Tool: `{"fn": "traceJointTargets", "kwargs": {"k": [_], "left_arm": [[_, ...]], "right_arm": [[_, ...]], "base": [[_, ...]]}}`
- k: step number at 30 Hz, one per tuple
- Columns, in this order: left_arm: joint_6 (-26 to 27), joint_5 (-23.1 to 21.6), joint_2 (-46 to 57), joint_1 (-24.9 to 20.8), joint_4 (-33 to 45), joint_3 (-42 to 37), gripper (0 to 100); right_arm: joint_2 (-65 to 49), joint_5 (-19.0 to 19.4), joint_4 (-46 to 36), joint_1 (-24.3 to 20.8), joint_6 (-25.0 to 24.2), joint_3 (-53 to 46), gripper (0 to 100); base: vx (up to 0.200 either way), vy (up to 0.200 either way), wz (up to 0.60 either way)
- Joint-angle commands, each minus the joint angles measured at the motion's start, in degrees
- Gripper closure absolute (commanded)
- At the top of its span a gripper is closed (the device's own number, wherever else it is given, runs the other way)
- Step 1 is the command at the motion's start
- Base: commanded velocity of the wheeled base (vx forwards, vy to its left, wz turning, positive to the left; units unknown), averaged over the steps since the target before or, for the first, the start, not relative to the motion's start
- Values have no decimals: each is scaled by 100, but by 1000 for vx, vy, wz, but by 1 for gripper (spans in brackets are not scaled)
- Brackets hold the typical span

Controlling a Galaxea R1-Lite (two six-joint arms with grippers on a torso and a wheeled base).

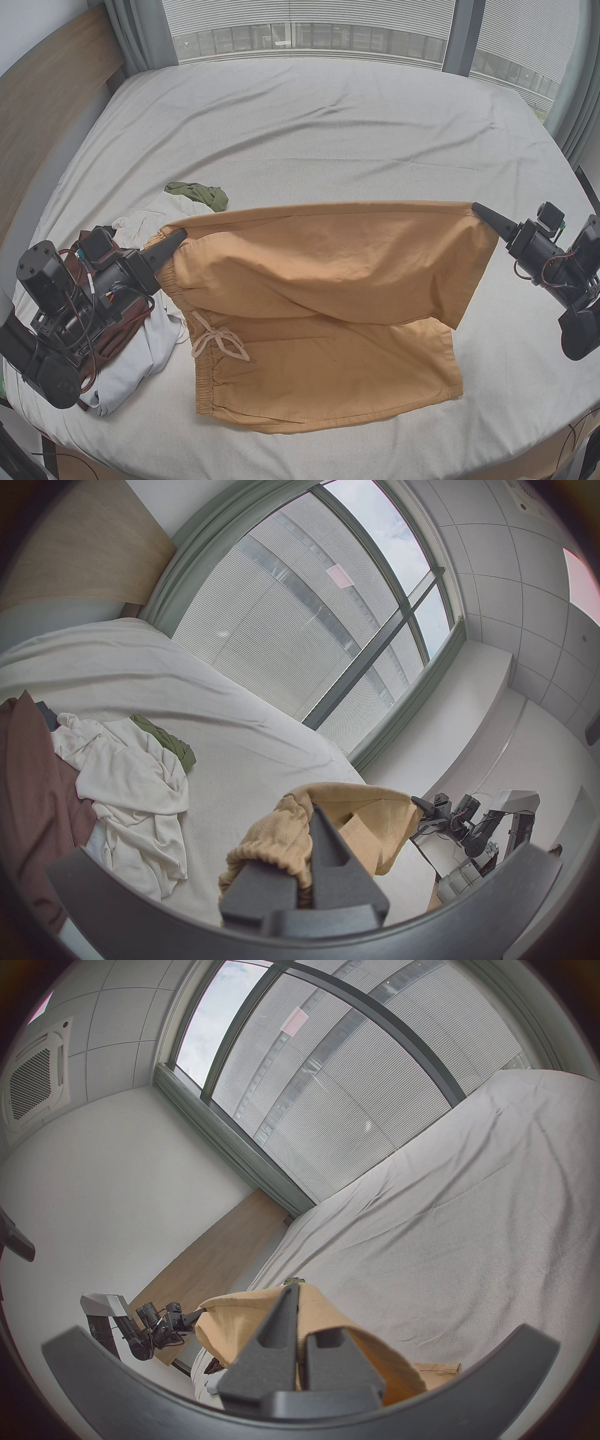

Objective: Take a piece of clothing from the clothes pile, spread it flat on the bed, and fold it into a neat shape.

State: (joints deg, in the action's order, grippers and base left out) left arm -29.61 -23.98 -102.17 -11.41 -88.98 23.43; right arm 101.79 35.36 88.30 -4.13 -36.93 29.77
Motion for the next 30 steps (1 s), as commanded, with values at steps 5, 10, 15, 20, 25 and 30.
{"fn": "traceJointTargets", "kwargs": {"k": [5, 10, 15, 20, 25, 30], "left_arm": [[-1, 16, -75, -10, -5, 127, 100], [-1, 34, -224, -10, -5, 215, 100], [17, 69, -541, -28, -14, 417, 100], [17, 157, -787, -37, -14, 575, 100], [17, 376, -1103, -28, -14, 909, 100], [-1, 605, -1376, 7, -14, 1199, 100]], "right_arm": [[289, 6, -23, -26, 10, 345, 100], [640, 14, -32, -44, 10, 653, 100], [895, 6, -23, -88, 10, 794, 100], [1027, 6, -23, -88, 10, 934, 100], [1220, 6, -23, -44, 10, 1180, 100], [1440, 6, -32, -26, 10, 1435, 100]], "base": [[0, 0, 0], [0, 0, 0], [0, 0, 0], [0, 0, 0], [0, 0, 0], [0, 0, 0]]}}
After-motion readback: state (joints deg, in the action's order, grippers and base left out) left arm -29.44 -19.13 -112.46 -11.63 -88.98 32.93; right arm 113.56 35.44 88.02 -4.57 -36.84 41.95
